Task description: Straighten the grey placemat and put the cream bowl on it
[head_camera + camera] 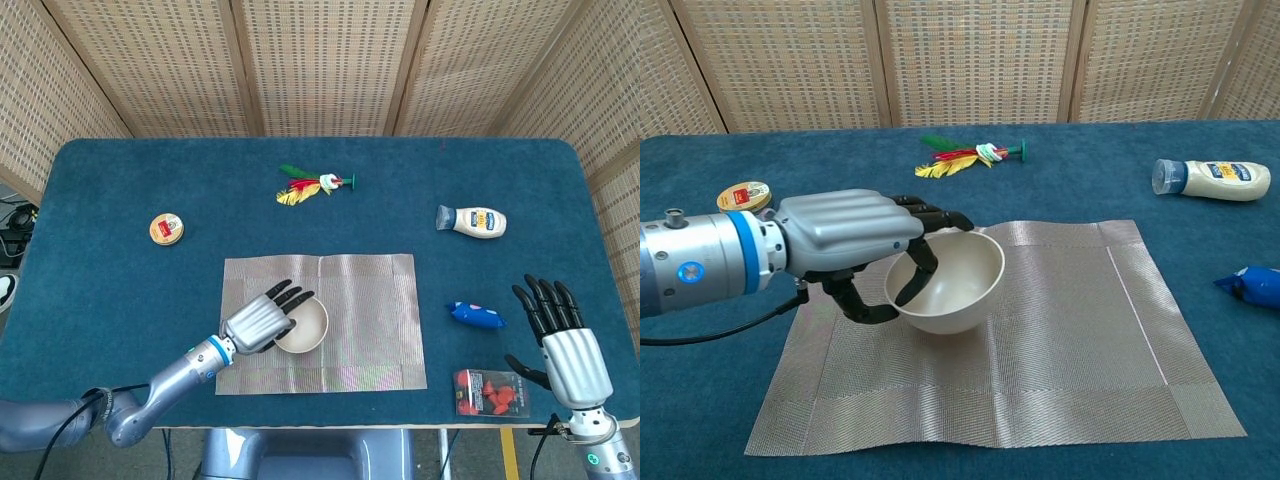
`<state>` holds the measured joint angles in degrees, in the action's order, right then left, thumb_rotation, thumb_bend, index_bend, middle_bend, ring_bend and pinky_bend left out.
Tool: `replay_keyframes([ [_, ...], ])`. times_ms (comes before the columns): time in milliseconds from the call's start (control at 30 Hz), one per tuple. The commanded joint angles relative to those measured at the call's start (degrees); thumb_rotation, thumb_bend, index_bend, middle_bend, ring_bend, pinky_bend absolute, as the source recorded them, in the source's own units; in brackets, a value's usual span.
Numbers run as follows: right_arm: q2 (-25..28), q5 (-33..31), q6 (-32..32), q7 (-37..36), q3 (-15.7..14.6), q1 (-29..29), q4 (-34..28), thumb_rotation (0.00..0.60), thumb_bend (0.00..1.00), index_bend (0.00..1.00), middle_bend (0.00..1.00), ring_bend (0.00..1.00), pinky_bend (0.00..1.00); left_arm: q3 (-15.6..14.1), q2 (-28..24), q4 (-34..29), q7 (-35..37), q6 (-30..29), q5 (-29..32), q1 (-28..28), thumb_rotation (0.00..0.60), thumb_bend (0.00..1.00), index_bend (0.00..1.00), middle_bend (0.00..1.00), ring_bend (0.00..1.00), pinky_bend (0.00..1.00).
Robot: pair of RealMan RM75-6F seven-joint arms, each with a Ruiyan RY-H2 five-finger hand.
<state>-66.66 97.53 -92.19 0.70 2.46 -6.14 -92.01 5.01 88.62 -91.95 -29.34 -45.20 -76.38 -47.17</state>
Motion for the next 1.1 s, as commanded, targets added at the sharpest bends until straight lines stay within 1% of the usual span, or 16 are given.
replay_keyframes([
  [33, 0.06, -0.10, 0.12, -0.23, 0.06, -0.07, 0.04, 0.600, 0.00, 0.05, 0.00, 0.00, 0.00, 1.23, 2.67, 1.31, -4.74, 0.70, 3.82, -1.85, 0.600, 0.48, 0.71, 0.00, 0.00, 0.00],
  [200, 0.20, -0.12, 0.21, -0.54, 0.04, -0.10, -0.01, 0.600, 0.00, 0.05, 0.00, 0.00, 0.00, 2.62, 5.80, 2.68, -11.27, -0.26, 10.44, -3.73, 0.600, 0.48, 0.70, 0.00, 0.00, 0.00],
  [300, 0.32, -0.14, -0.01, -0.77, 0.11, -0.02, -0.05, 0.600, 0.00, 0.05, 0.00, 0.00, 0.00, 2.75, 6.83, 3.13, -14.54, -0.87, 13.79, -4.66, 0.600, 0.48, 0.70, 0.00, 0.00, 0.00],
  [367, 0.43, -0.24, -0.15, -0.98, 0.20, 0.03, -0.05, 0.600, 0.00, 0.05, 0.00, 0.00, 0.00, 2.52, 7.24, 3.32, -16.53, -1.40, 15.38, -5.11, 0.600, 0.48, 0.65, 0.00, 0.00, 0.00],
  [400, 0.48, -0.29, -0.21, -1.12, 0.24, 0.05, -0.06, 0.600, 0.00, 0.05, 0.00, 0.00, 0.00, 2.42, 7.43, 3.34, -17.26, -1.65, 16.06, -5.30, 0.600, 0.48, 0.60, 0.00, 0.00, 0.00],
  [433, 0.54, -0.32, -0.22, -1.24, 0.26, 0.05, -0.05, 0.600, 0.00, 0.05, 0.00, 0.00, 0.00, 2.35, 7.60, 3.39, -17.88, -2.02, 16.62, -5.43, 0.600, 0.46, 0.49, 0.00, 0.00, 0.00],
  [467, 0.59, -0.32, -0.24, -1.35, 0.26, 0.06, -0.06, 0.600, 0.00, 0.05, 0.00, 0.00, 0.00, 2.28, 7.75, 3.44, -18.36, -2.40, 17.07, -5.52, 0.600, 0.38, 0.30, 0.00, 0.00, 0.00],
  [500, 0.64, -0.30, -0.24, -1.42, 0.26, 0.06, -0.05, 0.600, 0.00, 0.05, 0.00, 0.00, 0.00, 2.23, 7.83, 3.41, -18.61, -2.71, 17.44, -5.58, 0.600, 0.24, 0.13, 0.00, 0.00, 0.00],
  [533, 0.67, -0.27, -0.24, -1.44, 0.24, 0.06, -0.02, 0.600, 0.00, 0.05, 0.00, 0.00, 0.00, 2.26, 7.87, 3.23, -18.44, -3.01, 17.70, -5.53, 0.600, 0.15, 0.05, 0.00, 0.00, 0.00],
  [567, 0.67, -0.24, -0.23, -1.46, 0.23, 0.05, -0.01, 0.600, 0.00, 0.05, 0.00, 0.00, 0.00, 2.36, 7.88, 2.97, -17.92, -3.39, 17.70, -5.40, 0.600, 0.04, 0.00, 0.00, 0.00, 0.00],
  [600, 0.68, -0.20, -0.24, -1.49, 0.21, 0.05, -0.01, 0.600, 0.00, 0.05, 0.00, 0.00, 0.00, 2.47, 7.68, 2.47, -16.75, -4.02, 17.08, -5.08, 0.600, 0.00, 0.00, 0.00, 0.00, 0.00],
  [700, 0.66, -0.10, -0.27, -1.47, 0.19, 0.06, 0.01, 0.600, 0.00, 0.05, 0.00, 0.00, 0.00, 2.65, 6.42, 1.52, -14.27, -6.78, 14.01, -4.01, 0.600, 0.00, 0.00, 0.00, 0.00, 0.00],
  [867, 0.60, 0.20, -0.40, -1.31, 0.07, 0.11, -0.02, 0.600, 0.00, 0.05, 0.00, 0.00, 0.00, 3.37, 2.58, -0.30, -8.40, -11.12, 9.19, -1.73, 0.600, 0.00, 0.00, 0.00, 0.00, 0.00],
  [967, 0.56, 0.50, -0.56, -1.07, -0.04, 0.18, -0.16, 0.600, 0.00, 0.05, 0.00, 0.00, 0.00, 3.97, -1.15, -1.72, -4.94, -14.94, 6.14, 0.30, 0.600, 0.00, 0.00, 0.00, 0.00, 0.00],
  [1067, 0.51, 0.69, -0.65, -0.81, -0.10, 0.22, -0.24, 0.600, 0.00, 0.05, 0.00, 0.00, 0.00, 4.25, -4.45, -2.77, -3.02, -18.39, 4.87, 2.49, 0.600, 0.00, 0.00, 0.00, 0.00, 0.00],
  [1100, 0.48, 0.79, -0.66, -0.67, -0.17, 0.25, -0.28, 0.600, 0.00, 0.05, 0.00, 0.00, 0.00, 4.20, -6.74, -3.61, -2.31, -20.47, 4.76, 4.14, 0.600, 0.00, 0.00, 0.00, 0.00, 0.00],
])
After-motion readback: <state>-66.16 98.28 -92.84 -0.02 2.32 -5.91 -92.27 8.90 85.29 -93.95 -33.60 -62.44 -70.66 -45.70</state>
